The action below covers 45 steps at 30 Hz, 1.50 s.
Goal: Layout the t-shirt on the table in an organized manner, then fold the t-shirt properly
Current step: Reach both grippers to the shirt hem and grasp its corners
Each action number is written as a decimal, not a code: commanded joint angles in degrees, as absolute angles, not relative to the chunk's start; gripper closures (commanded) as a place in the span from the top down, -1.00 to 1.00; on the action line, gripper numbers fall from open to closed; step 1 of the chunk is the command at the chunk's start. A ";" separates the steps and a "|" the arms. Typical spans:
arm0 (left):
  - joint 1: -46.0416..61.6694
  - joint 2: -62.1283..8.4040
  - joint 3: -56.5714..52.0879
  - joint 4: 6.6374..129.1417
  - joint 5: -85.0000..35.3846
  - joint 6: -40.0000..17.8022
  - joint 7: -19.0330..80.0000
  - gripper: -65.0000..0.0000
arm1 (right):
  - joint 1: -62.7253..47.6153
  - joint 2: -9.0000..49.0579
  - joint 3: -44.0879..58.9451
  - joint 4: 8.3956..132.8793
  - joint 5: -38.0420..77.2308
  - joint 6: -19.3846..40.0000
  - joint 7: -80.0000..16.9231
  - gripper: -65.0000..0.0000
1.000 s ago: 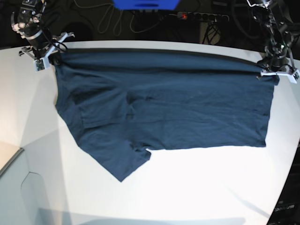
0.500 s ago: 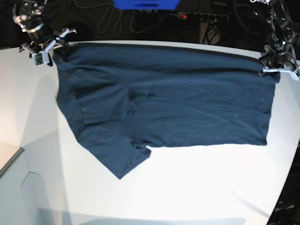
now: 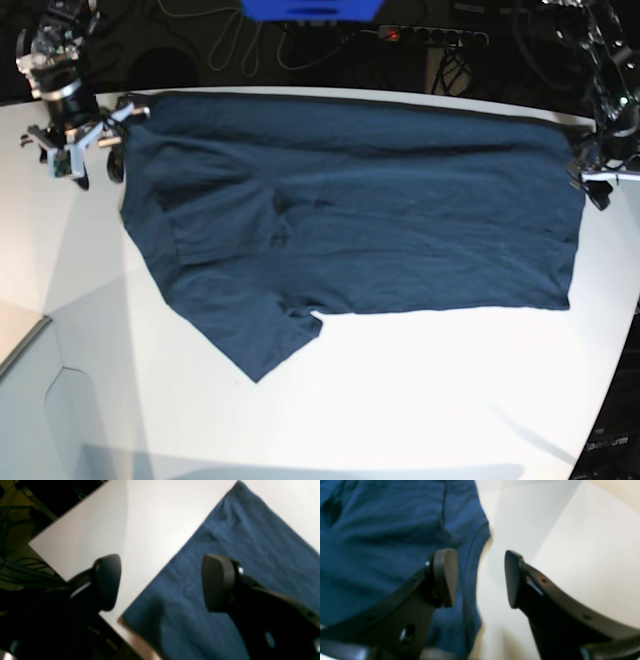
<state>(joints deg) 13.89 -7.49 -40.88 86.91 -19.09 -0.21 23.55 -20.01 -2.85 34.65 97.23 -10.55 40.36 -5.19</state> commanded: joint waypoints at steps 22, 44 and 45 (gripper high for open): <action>-11.38 -20.00 -31.52 61.32 -18.95 -0.31 21.76 0.52 | 25.19 2.77 28.97 50.51 -22.73 40.00 -11.12 0.16; -26.59 -22.46 -13.32 29.14 -18.95 -0.31 2.86 0.52 | 28.44 7.34 27.47 27.30 -23.08 37.23 3.30 0.14; -27.21 -22.46 -12.62 27.56 -18.95 -0.31 1.80 0.52 | 28.44 7.34 25.89 27.30 -23.08 37.23 3.30 0.11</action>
<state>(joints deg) -25.82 -21.34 -12.47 26.76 -19.07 -0.25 2.85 27.57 7.22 25.85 27.09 -22.50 37.63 4.47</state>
